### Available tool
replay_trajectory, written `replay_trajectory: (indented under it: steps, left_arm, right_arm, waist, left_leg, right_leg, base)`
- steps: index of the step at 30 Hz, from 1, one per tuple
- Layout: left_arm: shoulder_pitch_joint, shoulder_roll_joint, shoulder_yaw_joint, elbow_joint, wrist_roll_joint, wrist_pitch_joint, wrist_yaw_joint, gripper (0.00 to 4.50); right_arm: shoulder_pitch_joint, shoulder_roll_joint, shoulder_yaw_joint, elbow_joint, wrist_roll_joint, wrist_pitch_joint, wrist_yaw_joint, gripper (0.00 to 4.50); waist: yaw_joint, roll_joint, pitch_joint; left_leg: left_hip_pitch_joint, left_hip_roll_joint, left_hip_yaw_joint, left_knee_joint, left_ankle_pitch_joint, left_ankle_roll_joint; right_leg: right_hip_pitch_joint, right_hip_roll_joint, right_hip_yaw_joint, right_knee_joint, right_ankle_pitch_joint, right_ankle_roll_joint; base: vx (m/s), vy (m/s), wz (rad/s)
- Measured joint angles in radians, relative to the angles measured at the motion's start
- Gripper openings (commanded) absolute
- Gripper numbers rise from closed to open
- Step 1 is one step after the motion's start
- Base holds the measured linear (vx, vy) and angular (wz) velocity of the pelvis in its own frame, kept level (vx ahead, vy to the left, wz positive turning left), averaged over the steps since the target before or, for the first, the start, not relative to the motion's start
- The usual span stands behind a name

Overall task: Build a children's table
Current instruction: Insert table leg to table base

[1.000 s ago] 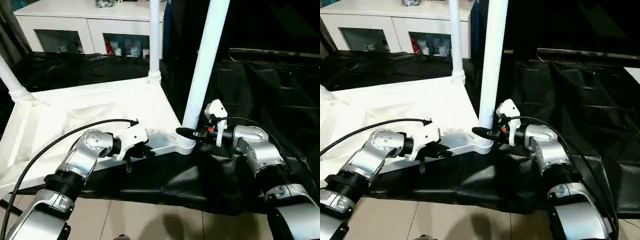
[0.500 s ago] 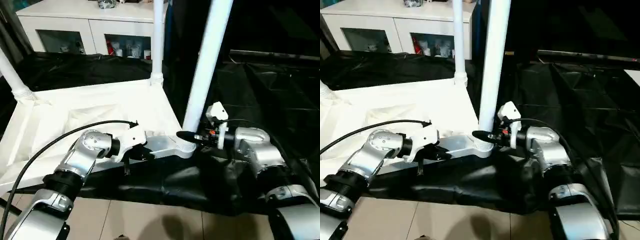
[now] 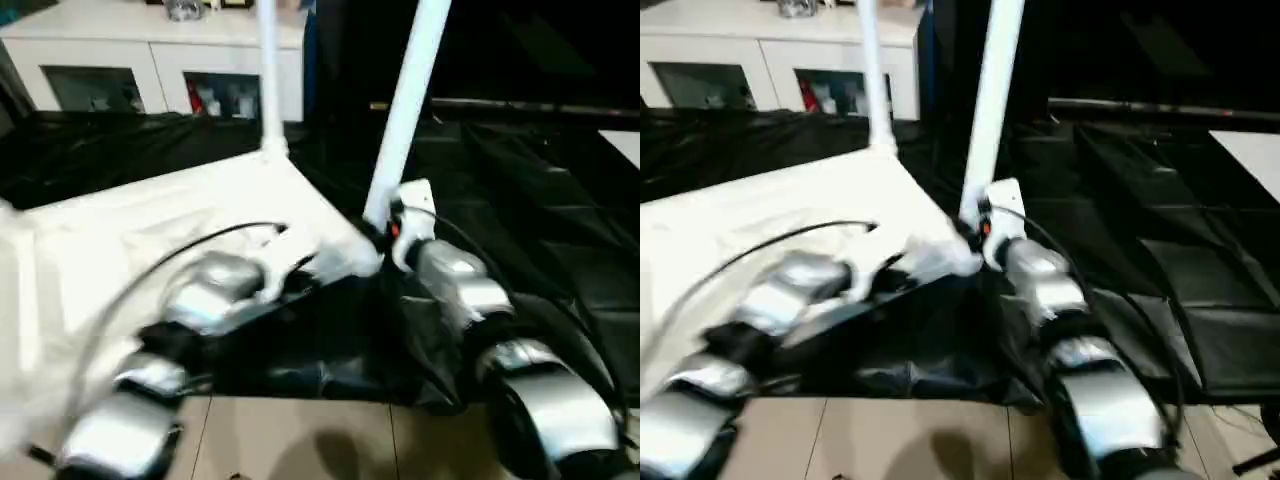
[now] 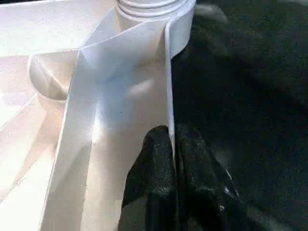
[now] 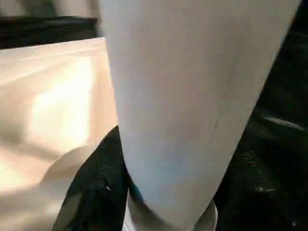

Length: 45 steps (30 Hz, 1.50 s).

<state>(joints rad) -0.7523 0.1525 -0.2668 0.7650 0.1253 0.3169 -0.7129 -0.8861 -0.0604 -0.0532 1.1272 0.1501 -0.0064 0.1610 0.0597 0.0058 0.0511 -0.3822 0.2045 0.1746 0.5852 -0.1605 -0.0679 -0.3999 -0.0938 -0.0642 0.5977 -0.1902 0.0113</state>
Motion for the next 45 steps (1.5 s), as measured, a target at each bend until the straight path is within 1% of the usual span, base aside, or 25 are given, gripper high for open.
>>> replay_trajectory:
  steps: [4, 8, 18, 19, 20, 21, 22, 24, 25, 26, 27, 28, 29, 31, 32, 34, 35, 37, 38, 41, 45]
  left_arm:
    - [-0.004, -0.026, 0.006, -0.001, 0.003, 0.026, 0.036, 0.00]
    - [-0.004, -0.037, 0.009, -0.007, 0.006, 0.042, 0.053, 0.00]
    - [-0.004, -0.032, 0.013, -0.011, 0.002, 0.051, 0.054, 0.00]
    - [-0.004, -0.031, 0.013, -0.012, 0.001, 0.051, 0.053, 0.00]
    - [-0.004, -0.029, 0.013, -0.012, 0.000, 0.050, 0.052, 0.00]
    - [-0.004, -0.027, 0.013, -0.012, -0.001, 0.049, 0.050, 0.00]
    - [-0.004, -0.025, 0.013, -0.012, -0.002, 0.045, 0.048, 0.00]
    - [-0.003, -0.015, 0.013, -0.013, -0.003, 0.032, 0.040, 0.00]
    - [-0.003, -0.011, 0.013, -0.013, -0.001, 0.023, 0.038, 0.00]
    - [-0.001, -0.004, 0.012, -0.014, 0.001, 0.008, 0.029, 0.00]
    - [0.000, 0.001, 0.011, -0.014, 0.002, -0.003, 0.023, 0.00]
    - [0.002, 0.009, 0.010, -0.014, 0.003, -0.019, 0.016, 0.00]
    - [0.004, 0.015, 0.009, -0.015, 0.004, -0.030, 0.006, 0.00]
    - [0.010, 0.025, 0.008, -0.026, 0.003, -0.043, -0.011, 0.00]
    - [0.017, 0.036, 0.008, -0.037, 0.002, -0.056, -0.032, 0.00]
    - [0.026, 0.050, 0.005, -0.054, -0.001, -0.071, -0.068, 0.00]
    - [0.033, 0.062, 0.004, -0.064, -0.006, -0.087, -0.095, 0.00]
    - [0.038, 0.079, 0.004, -0.070, -0.013, -0.105, -0.129, 0.00]
    - [0.045, 0.097, 0.001, -0.076, -0.015, -0.137, -0.163, 0.00]
    - [0.076, 0.140, -0.004, -0.110, -0.027, -0.187, -0.255, 0.00]
    - [0.097, 0.158, -0.004, -0.135, -0.037, -0.207, -0.312, 0.00]
  right_arm:
    - [-0.021, 0.021, -0.006, 0.023, -0.017, 0.000, -0.088, 1.89]
    - [-0.032, 0.045, -0.006, 0.036, -0.031, 0.000, -0.132, 1.89]
    - [-0.051, 0.052, -0.019, 0.059, -0.046, -0.001, -0.128, 1.89]
    - [-0.051, 0.051, -0.019, 0.061, -0.046, -0.003, -0.125, 2.24]
    - [-0.052, 0.050, -0.020, 0.063, -0.046, -0.005, -0.116, 2.45]
    - [-0.054, 0.049, -0.023, 0.066, -0.046, -0.005, -0.107, 2.45]
    - [-0.057, 0.047, -0.025, 0.074, -0.046, -0.004, -0.094, 2.63]
    - [-0.054, 0.046, -0.030, 0.091, -0.043, -0.009, -0.065, 2.67]
    - [-0.054, 0.043, -0.036, 0.094, -0.041, -0.009, -0.049, 2.84]
    - [-0.054, 0.038, -0.038, 0.097, -0.039, -0.018, -0.022, 2.95]
    - [-0.053, 0.031, -0.038, 0.097, -0.038, -0.025, 0.000, 2.95]
    - [-0.052, 0.024, -0.038, 0.097, -0.037, -0.032, 0.024, 3.12]
    - [-0.050, 0.018, -0.038, 0.097, -0.036, -0.040, 0.049, 3.19]
    - [-0.047, 0.011, -0.038, 0.091, -0.033, -0.043, 0.100, 3.19]
    - [-0.039, -0.006, -0.036, 0.080, -0.031, -0.043, 0.154, 3.19]
    - [-0.005, -0.044, -0.018, 0.039, -0.031, -0.043, 0.261, 3.19]
    - [0.023, -0.075, -0.001, 0.004, -0.034, -0.042, 0.341, 3.19]
    - [0.052, -0.104, 0.015, -0.024, -0.035, -0.039, 0.426, 3.19]
    - [0.085, -0.133, 0.030, -0.072, -0.034, -0.043, 0.503, 3.19]
    - [0.152, -0.199, 0.060, -0.171, -0.019, -0.040, 0.688, 3.19]
    - [0.188, -0.233, 0.072, -0.224, -0.005, -0.035, 0.791, 3.19]
  waist:
    - [0.001, -0.001, -0.002]
    - [0.001, -0.002, -0.003]
    - [-0.001, -0.003, -0.003]
    - [-0.001, -0.003, -0.003]
    - [-0.002, -0.003, -0.003]
    - [-0.002, -0.003, -0.003]
    - [-0.002, -0.003, -0.003]
    - [-0.002, -0.003, -0.002]
    - [-0.002, -0.003, -0.002]
    - [-0.002, -0.004, -0.001]
    - [-0.002, -0.003, -0.001]
    - [-0.001, -0.003, -0.001]
    - [-0.001, -0.003, -0.001]
    - [0.001, -0.003, 0.000]
    - [0.003, -0.003, 0.000]
    - [0.012, -0.002, 0.000]
    - [0.020, 0.000, 0.000]
    - [0.028, 0.002, 0.000]
    - [0.032, 0.003, 0.000]
    - [0.040, 0.007, 0.000]
    - [0.045, 0.009, 0.001]
  left_leg:
    - [0.000, -0.001, 0.000, 0.000, 0.000, 0.000]
    - [0.000, -0.001, 0.000, 0.000, 0.000, 0.000]
    - [0.001, -0.001, 0.000, -0.004, 0.000, 0.000]
    - [0.001, -0.001, 0.000, -0.004, 0.000, 0.000]
    - [0.000, -0.001, 0.000, -0.005, 0.000, 0.000]
    - [0.000, -0.001, 0.000, -0.005, 0.000, 0.000]
    - [0.000, -0.001, 0.000, -0.006, 0.000, 0.000]
    - [-0.002, -0.001, 0.001, -0.007, 0.000, 0.000]
    - [-0.002, -0.001, 0.001, -0.009, 0.000, 0.000]
    - [-0.003, -0.001, 0.001, -0.010, 0.000, 0.000]
    - [-0.003, -0.001, 0.002, -0.011, 0.000, 0.000]
    - [-0.003, -0.001, 0.002, -0.012, 0.000, 0.000]
    - [-0.003, -0.001, 0.003, -0.014, 0.000, 0.000]
    - [-0.003, -0.001, 0.004, -0.017, 0.000, 0.000]
    - [-0.004, 0.000, 0.004, -0.018, 0.001, -0.001]
    - [-0.004, 0.001, 0.004, -0.021, 0.001, -0.001]
    - [-0.004, 0.002, 0.005, -0.022, 0.001, 0.000]
    - [-0.006, 0.002, 0.006, -0.021, 0.003, 0.003]
    - [-0.008, 0.003, 0.007, -0.019, 0.005, 0.006]
    - [-0.009, 0.003, 0.010, -0.015, 0.007, 0.010]
    - [-0.009, 0.003, 0.019, -0.014, 0.007, 0.010]
  right_leg:
    - [0.002, 0.000, 0.001, -0.002, 0.002, -0.003]
    - [0.002, 0.000, 0.001, -0.002, 0.002, -0.003]
    - [0.001, 0.000, 0.000, -0.003, 0.002, -0.003]
    - [0.001, 0.000, 0.000, -0.003, 0.002, -0.003]
    - [0.000, 0.000, 0.000, -0.003, 0.002, -0.003]
    - [0.000, 0.000, 0.000, -0.004, 0.002, -0.003]
    - [-0.001, 0.000, 0.000, -0.004, 0.002, -0.003]
    - [-0.004, 0.000, 0.000, -0.004, 0.002, -0.003]
    - [-0.004, 0.000, 0.000, -0.004, 0.002, -0.003]
    - [-0.005, 0.000, 0.000, -0.003, 0.003, -0.005]
    - [-0.006, 0.000, 0.000, -0.003, 0.005, -0.006]
    - [-0.007, 0.000, 0.000, -0.003, 0.008, -0.008]
    - [-0.008, 0.000, 0.000, -0.003, 0.011, -0.008]
    - [-0.010, 0.000, 0.000, -0.002, 0.018, -0.008]
    - [-0.010, 0.001, -0.001, -0.002, 0.022, -0.009]
    - [-0.011, 0.001, -0.003, -0.002, 0.022, -0.010]
    - [-0.012, 0.002, -0.003, -0.002, 0.020, -0.010]
    - [-0.015, 0.002, -0.002, 0.001, 0.017, -0.011]
    - [-0.017, 0.002, -0.002, 0.003, 0.014, -0.012]
    - [-0.018, 0.002, -0.001, 0.004, 0.010, -0.013]
    - [-0.018, -0.001, 0.001, 0.005, 0.010, -0.013]
  base:
    - [0.000, 0.000, 0.00]
    - [0.000, 0.000, 0.00]
    - [0.000, 0.000, 0.00]
    - [0.000, 0.000, 0.00]
    - [0.000, 0.000, 0.00]
    - [0.000, 0.000, 0.00]
    - [0.000, 0.000, 0.00]
    - [0.000, 0.000, 0.00]
    - [0.000, 0.000, 0.00]
    - [0.000, 0.000, 0.00]
    - [0.000, 0.000, 0.00]
    - [0.000, 0.000, 0.00]
    - [0.000, 0.000, 0.00]
    - [0.000, 0.000, 0.00]
    - [0.000, 0.000, 0.00]
    - [0.026, -0.012, 0.01]
    - [0.059, -0.015, 0.00]
    - [0.069, -0.008, -0.04]
    - [0.000, 0.000, 0.00]
    - [0.000, 0.000, 0.00]
    - [0.000, 0.000, 0.00]
